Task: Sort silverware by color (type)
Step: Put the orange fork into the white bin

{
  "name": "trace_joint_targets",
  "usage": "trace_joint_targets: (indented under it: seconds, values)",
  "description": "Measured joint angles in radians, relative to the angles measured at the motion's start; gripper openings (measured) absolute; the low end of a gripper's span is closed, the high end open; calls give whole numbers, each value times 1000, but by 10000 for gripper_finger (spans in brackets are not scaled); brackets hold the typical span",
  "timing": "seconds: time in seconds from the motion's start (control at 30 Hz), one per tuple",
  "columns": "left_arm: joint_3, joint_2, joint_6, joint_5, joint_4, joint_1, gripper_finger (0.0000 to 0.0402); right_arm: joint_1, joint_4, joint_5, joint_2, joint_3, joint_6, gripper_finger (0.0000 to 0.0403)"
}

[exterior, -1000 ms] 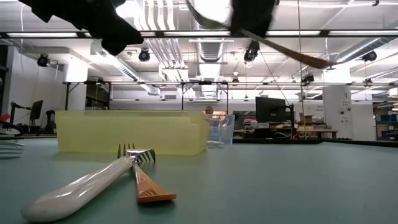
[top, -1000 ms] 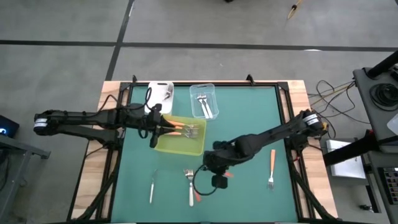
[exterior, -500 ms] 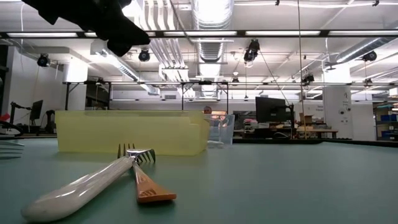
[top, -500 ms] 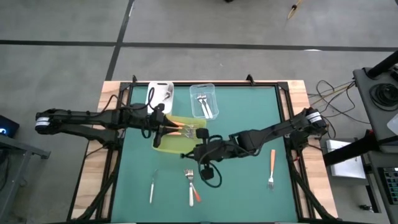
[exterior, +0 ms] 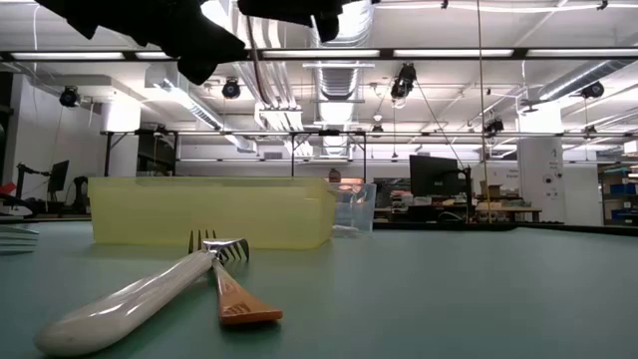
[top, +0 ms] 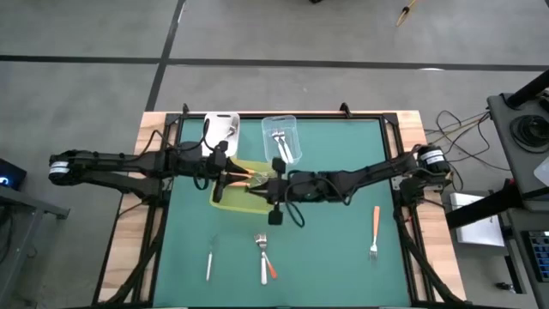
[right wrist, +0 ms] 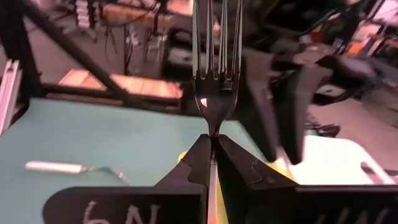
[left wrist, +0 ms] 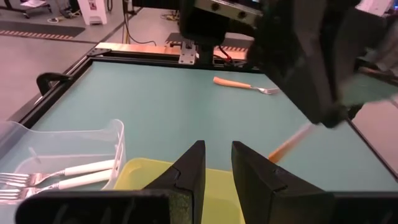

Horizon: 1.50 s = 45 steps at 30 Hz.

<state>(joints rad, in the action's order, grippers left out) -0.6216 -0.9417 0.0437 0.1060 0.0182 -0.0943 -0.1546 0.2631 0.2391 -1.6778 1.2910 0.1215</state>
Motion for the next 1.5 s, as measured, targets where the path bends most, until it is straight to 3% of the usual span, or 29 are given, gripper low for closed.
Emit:
trace_joint_targets:
  seconds: [0.3, 0.57, 0.77, 0.9, 1.13, 1.27, 1.5]
  values:
    - [0, -25, 0, -16, 35, 0, 61, 22, 214, 128, 56, -160, 18, 9]
    - [0, -133, 0, -20, 217, 0, 61, 25, 485, 280, 90, -305, 2, 9]
    - [-16, -217, 6, -135, 328, 0, 64, 28, 502, 436, 94, -341, 16, 9]
    - [-47, -268, 6, -162, 344, 0, 85, 32, 550, 437, 105, -347, 41, 9]
    - [-122, -365, -2, -280, 342, 0, 156, 35, 564, 433, 106, -337, 76, 9]
    - [-157, -409, -30, -288, 342, 0, 186, 43, 564, 433, 106, -326, 90, 9]
    - [-226, -465, -51, -336, 308, 0, 185, 61, 587, 377, 107, -323, 70, 9]
